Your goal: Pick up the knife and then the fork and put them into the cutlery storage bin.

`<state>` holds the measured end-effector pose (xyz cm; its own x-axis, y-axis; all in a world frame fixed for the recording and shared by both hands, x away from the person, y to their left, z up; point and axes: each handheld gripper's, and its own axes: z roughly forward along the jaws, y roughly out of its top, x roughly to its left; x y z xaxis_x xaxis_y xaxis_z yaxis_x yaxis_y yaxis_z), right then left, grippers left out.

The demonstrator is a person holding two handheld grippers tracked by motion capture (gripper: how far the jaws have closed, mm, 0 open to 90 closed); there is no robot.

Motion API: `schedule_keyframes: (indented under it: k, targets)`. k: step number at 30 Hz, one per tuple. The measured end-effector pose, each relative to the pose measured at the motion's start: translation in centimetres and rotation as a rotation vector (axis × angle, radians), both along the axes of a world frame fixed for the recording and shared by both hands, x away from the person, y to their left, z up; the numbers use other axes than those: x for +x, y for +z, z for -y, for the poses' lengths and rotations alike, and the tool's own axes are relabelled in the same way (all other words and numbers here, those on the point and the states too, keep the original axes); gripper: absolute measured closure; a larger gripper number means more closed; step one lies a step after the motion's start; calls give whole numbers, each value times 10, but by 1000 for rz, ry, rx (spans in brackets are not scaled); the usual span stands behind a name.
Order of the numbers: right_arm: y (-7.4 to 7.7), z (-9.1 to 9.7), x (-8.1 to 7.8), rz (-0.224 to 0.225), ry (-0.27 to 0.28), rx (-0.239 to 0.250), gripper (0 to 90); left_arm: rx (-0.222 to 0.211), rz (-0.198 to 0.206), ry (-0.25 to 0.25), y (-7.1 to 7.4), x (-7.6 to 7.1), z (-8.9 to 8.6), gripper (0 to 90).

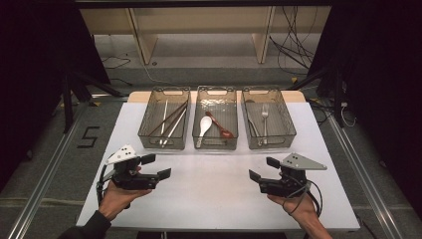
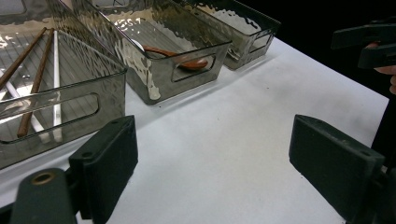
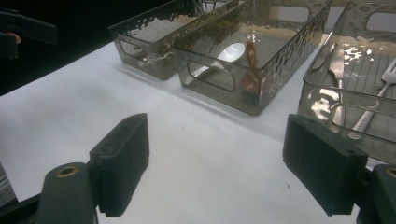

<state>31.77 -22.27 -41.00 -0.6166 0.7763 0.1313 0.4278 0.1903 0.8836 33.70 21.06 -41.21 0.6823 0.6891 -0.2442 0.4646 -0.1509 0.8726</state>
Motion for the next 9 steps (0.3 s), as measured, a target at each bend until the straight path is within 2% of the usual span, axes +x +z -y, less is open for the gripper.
schedule_keyframes:
  k: [9]
  targets:
    - [-1, 1, 1, -5, -3, -1, 235, 3, 0, 0, 0, 1, 0, 147]
